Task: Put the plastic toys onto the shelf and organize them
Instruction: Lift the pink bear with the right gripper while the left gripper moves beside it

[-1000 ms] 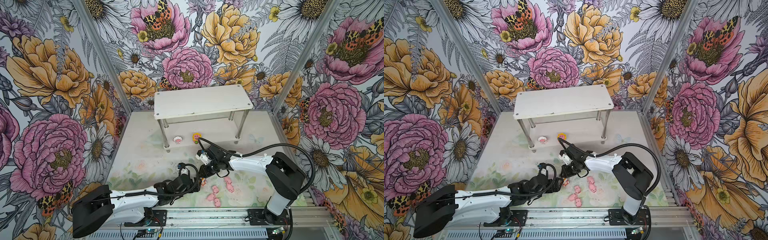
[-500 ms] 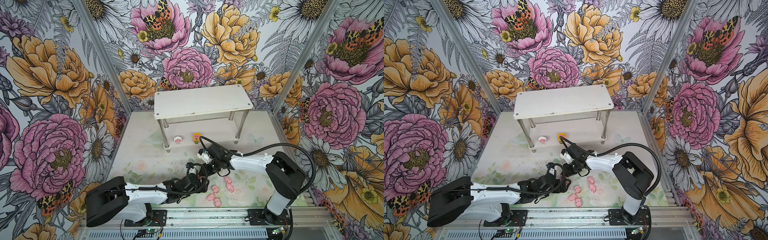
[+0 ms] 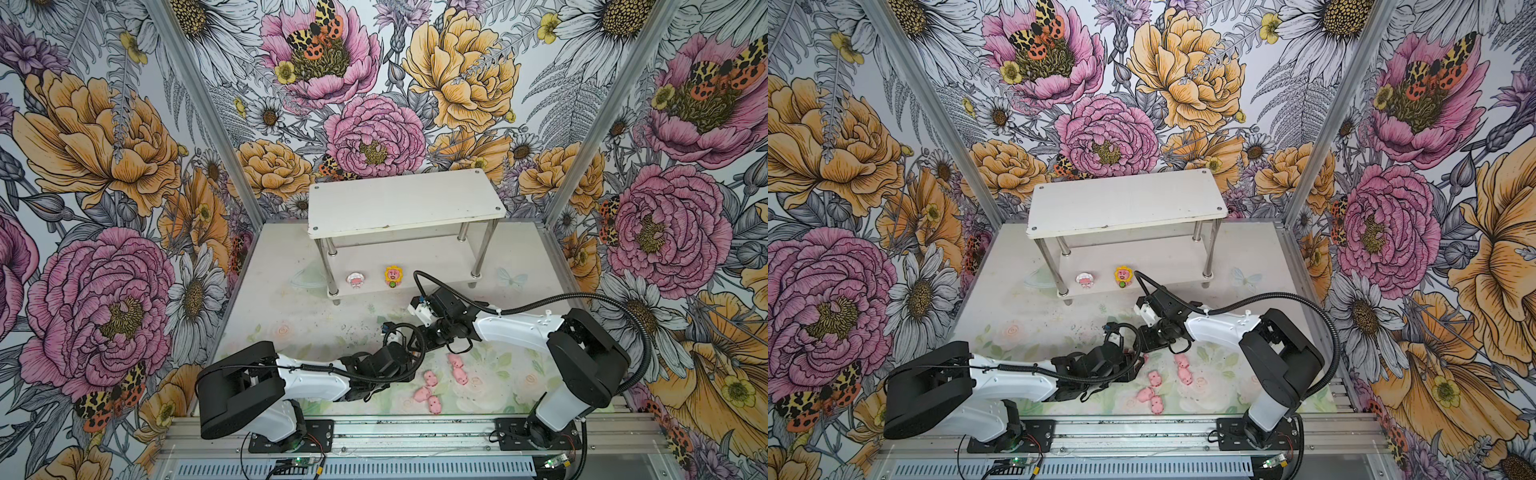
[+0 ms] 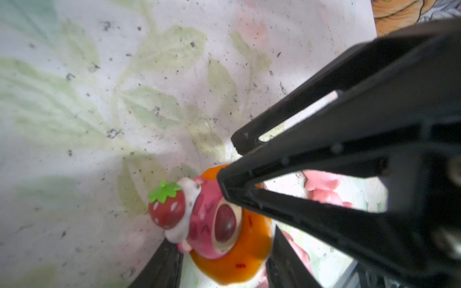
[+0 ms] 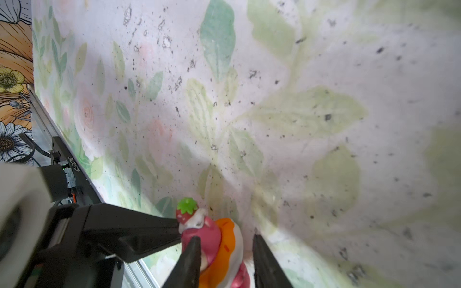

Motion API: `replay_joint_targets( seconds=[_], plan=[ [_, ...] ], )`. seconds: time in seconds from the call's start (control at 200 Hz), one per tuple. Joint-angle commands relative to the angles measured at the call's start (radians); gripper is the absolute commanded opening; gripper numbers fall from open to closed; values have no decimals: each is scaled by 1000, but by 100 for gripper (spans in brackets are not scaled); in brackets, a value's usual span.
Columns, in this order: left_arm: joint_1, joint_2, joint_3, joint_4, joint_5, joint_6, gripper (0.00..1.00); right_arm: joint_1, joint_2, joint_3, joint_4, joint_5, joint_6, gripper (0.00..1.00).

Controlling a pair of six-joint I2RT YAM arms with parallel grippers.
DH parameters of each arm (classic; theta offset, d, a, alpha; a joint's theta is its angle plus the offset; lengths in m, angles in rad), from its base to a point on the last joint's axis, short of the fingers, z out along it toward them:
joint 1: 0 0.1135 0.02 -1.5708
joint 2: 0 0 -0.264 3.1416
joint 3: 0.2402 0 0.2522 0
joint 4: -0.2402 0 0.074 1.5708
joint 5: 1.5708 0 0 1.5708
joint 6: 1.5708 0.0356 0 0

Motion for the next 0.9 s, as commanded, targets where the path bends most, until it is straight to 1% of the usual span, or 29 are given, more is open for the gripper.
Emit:
replay_joint_targets(
  seconds=[0.0, 0.095, 0.15, 0.24, 0.31, 0.405, 0.49, 0.525, 0.575, 0.625, 0.69, 0.796, 0.896],
  plan=[
    [10, -29, 0, -58, -45, 13, 39, -24, -68, -12, 5, 17, 4, 38],
    [8, -59, 7, -69, -76, 54, 32, -44, -110, -13, 4, 9, 9, 40],
    [3, -81, 17, -81, -94, 94, 29, -51, -138, -7, -3, 7, 14, 40],
    [-10, -115, 35, -82, -108, 208, 25, -53, -192, 13, -21, 9, 12, 41],
    [-31, -146, 49, -84, -134, 316, 20, -53, -232, 25, -32, 18, 3, 41],
    [-78, -198, 60, -106, -229, 428, 15, -53, -298, 26, -41, 70, -26, 40],
    [-128, -251, 54, -108, -327, 526, 14, -52, -361, 15, -40, 126, -56, 38],
    [-148, -270, 54, -106, -372, 570, 14, -53, -382, 11, -40, 133, -69, 37],
    [-171, -290, 54, -105, -408, 627, 12, -53, -413, 14, -38, 122, -88, 35],
    [-188, -307, 50, -88, -406, 705, 10, -53, -439, 17, -37, 101, -107, 33],
    [-189, -313, 52, -76, -416, 772, 7, -53, -477, 20, -30, 77, -135, 31],
    [-189, -303, 67, -76, -382, 839, 4, -52, -538, 11, -8, 37, -169, 31],
    [-189, -292, 84, -83, -338, 881, 2, -51, -570, -6, 15, -23, -179, 33]
  ],
)
